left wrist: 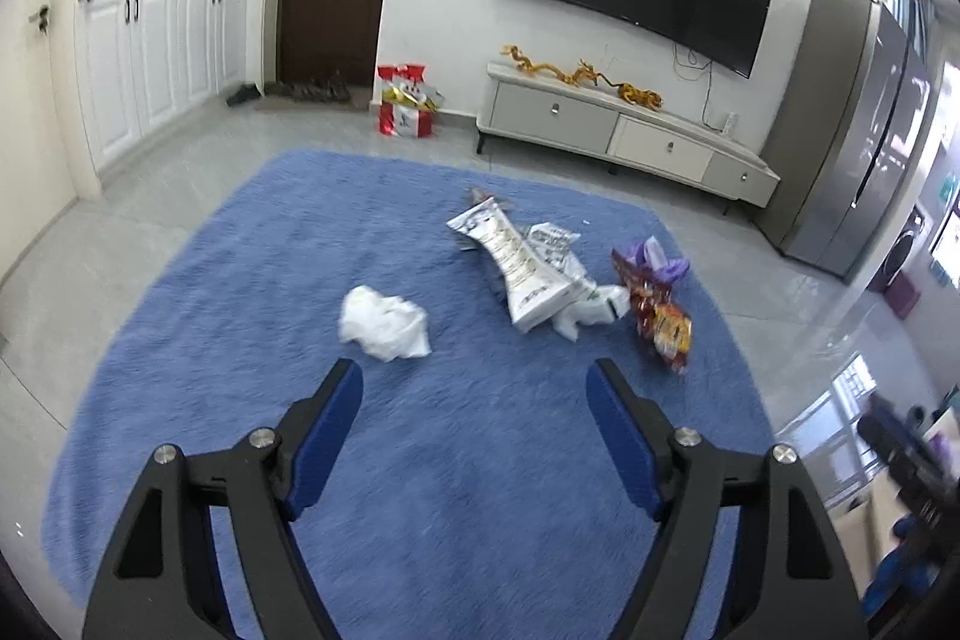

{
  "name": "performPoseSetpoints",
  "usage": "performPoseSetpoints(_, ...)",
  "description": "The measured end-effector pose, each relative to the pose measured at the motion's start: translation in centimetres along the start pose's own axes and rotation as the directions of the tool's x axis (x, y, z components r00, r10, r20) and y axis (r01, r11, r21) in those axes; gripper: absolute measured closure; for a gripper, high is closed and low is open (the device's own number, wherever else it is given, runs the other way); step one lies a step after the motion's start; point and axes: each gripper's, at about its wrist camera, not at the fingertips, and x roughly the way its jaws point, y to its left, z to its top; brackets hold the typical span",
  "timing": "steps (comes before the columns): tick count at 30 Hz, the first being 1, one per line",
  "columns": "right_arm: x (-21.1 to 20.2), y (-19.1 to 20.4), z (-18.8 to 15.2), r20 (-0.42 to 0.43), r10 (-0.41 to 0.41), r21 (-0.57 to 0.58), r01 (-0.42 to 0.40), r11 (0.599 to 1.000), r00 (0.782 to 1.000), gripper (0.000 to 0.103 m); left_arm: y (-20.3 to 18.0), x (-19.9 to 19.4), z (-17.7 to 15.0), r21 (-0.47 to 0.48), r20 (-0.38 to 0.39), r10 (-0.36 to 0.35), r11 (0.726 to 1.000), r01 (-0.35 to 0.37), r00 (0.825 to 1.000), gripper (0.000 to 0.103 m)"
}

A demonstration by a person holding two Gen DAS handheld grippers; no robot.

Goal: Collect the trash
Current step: 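Grasp the white printed milk carton with the left tool while the right tool grasps the brown snack bag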

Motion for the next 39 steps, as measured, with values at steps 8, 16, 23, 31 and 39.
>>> performPoseSetpoints(8,6.7,-0.2,1.9,-0.058,0.104,0.035,-0.102,0.994,0.993,0.028,-0.9,8.8,3.2,-0.092,-0.109,-0.029,0.996,0.019,0.994,0.027)
performPoseSetpoints(16,14.0,1.3,3.4,-0.115,0.223,0.086,-0.214,0.973,0.968,0.028,-0.8,14.6,5.8,-0.142,-0.141,-0.033,0.990,0.012,0.989,0.028)
performPoseSetpoints(23,18.7,2.3,4.7,-0.146,0.294,0.146,-0.273,0.951,0.945,0.026,0.0,19.2,8.1,-0.238,-0.201,-0.079,0.971,0.030,0.976,0.028)
performPoseSetpoints(31,22.5,2.0,4.9,-0.179,0.356,0.238,-0.311,0.920,0.917,0.025,1.2,22.5,7.9,-0.342,-0.266,-0.128,0.939,0.031,0.955,0.038)
performPoseSetpoints(39,22.9,2.0,4.2,-0.187,0.418,0.251,-0.368,0.895,0.889,0.074,2.7,22.1,6.8,-0.427,-0.256,-0.204,0.901,0.078,0.945,0.065)
